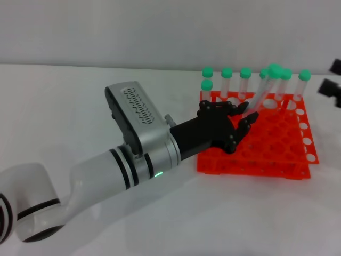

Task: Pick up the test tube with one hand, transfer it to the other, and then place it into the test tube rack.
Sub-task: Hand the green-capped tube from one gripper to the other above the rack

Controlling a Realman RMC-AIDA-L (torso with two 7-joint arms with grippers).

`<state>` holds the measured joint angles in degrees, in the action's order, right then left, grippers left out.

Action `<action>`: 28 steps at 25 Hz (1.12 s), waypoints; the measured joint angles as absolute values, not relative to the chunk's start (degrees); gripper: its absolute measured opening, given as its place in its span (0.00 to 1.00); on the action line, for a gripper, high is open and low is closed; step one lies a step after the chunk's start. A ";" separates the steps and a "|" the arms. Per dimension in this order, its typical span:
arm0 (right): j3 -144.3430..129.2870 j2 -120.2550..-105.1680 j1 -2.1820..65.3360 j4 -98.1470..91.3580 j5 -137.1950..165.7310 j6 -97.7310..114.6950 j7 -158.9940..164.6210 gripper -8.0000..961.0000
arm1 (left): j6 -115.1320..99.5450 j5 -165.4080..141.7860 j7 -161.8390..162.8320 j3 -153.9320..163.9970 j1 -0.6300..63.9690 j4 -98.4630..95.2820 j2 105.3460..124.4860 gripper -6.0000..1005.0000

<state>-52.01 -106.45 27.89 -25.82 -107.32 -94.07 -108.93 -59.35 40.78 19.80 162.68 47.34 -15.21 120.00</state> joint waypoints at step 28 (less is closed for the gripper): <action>-52.74 -113.40 31.47 -25.42 -103.58 -88.00 -109.10 0.78 | -57.70 39.69 19.25 162.75 47.64 -16.73 120.32 0.22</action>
<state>-52.74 -113.40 31.47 -25.42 -103.58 -88.00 -109.10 -57.70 39.69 19.25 162.75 47.64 -16.73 120.32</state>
